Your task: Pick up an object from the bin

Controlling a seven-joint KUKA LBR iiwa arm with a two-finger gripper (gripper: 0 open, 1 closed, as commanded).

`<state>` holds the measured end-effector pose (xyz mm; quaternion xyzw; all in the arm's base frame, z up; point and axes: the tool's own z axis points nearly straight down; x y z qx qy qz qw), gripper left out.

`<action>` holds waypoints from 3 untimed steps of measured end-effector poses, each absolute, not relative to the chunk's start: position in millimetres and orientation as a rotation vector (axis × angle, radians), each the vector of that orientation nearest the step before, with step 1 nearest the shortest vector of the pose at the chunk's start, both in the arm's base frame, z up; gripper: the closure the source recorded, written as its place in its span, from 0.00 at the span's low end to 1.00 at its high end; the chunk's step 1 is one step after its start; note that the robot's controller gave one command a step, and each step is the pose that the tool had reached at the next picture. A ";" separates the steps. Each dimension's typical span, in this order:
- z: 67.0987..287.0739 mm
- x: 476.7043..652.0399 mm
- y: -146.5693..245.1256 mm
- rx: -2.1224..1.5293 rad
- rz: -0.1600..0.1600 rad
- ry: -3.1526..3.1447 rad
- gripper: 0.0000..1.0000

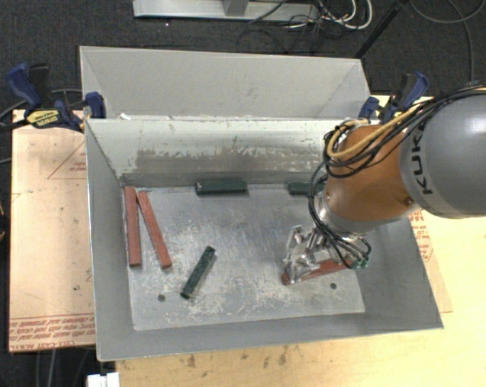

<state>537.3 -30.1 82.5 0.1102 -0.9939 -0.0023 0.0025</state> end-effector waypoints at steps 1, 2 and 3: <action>81.0 544.2 -29.8 0.346 -0.003 -3.157 0.00; 81.0 544.1 -29.8 0.346 -0.003 -3.157 0.00; 119.8 545.2 -47.5 0.400 -0.004 -3.116 0.00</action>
Offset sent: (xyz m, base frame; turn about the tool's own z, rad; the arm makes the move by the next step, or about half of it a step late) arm 0.0000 0.0000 0.0000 0.0000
